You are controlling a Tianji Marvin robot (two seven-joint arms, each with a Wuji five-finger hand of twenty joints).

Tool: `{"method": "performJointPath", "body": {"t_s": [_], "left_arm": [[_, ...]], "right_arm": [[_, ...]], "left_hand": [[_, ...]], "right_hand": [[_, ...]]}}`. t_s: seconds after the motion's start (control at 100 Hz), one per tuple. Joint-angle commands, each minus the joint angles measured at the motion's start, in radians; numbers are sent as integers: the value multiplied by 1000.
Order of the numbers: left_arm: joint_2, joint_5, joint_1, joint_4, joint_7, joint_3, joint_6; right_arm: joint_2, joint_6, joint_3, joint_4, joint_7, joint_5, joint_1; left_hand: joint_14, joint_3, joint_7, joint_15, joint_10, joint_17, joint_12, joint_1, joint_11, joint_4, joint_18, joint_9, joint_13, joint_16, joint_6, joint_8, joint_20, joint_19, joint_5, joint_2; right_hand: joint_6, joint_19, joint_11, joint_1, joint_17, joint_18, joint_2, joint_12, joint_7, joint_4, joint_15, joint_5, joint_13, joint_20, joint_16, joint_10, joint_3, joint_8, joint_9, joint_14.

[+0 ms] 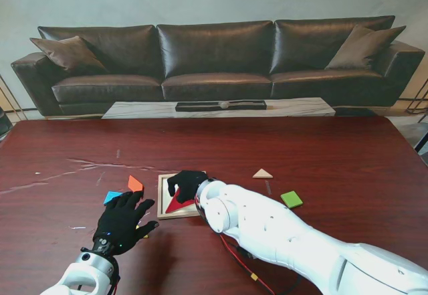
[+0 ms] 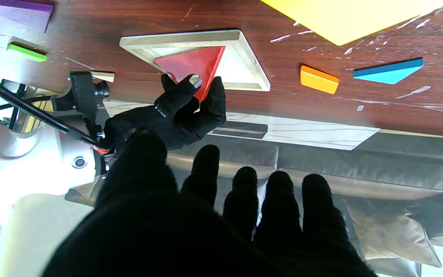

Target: Assemble the tangram pieces into a square

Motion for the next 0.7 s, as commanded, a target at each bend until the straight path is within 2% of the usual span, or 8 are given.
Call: {"method": "performJointPath", "body": {"t_s": [0.0,0.15,0.31,0.52,0.69], "left_arm": [[0,-2,2,-5,-3,3,2],[1,0,1,-5,-6,4,2],[1,3,1,-5,-8,5,4],[2,3,0,-5,-10,5,4],[2,2,1,-5,-8,5,3]], "right_arm": [[6,6,-3,-12,8,-7,-4],[6,23,-1,-17,20,1,-5],[-4,38,1,-5,7,4,-6],[-8,52,3,-4,-3,3,-7],[-5,59,5,-11,5,9,-9]], "left_hand": [[-16,8,12,-14,-2,-11,-4,48,3,46,-4,5,-4,-6,-11,3,-6,-10,8,22],[-14,8,13,-13,-1,-11,-5,50,3,45,-4,5,-4,-6,-10,3,-5,-10,9,23],[-14,8,13,-12,-1,-10,-4,51,3,45,-5,5,-4,-6,-9,3,-4,-10,10,23],[-14,7,13,-11,-1,-10,-5,51,3,45,-6,5,-3,-6,-9,3,-3,-9,9,23],[-14,7,13,-12,-1,-11,-5,50,3,45,-5,4,-4,-6,-10,3,-3,-9,9,24]], "right_hand": [[13,29,2,-12,44,-22,5,4,14,10,2,-16,38,4,-11,14,-18,-2,7,8],[9,41,2,2,160,-84,-6,3,30,5,3,2,84,-32,-19,26,-18,-10,39,17],[6,33,10,25,290,-185,-31,6,54,-2,14,43,178,-122,-19,43,-2,-22,91,5],[12,21,18,28,369,-217,-37,7,64,-4,21,78,253,-152,-11,54,9,-25,130,1],[20,9,14,14,383,-202,-31,6,61,-6,8,83,257,-159,-11,56,4,-29,133,4]]}}
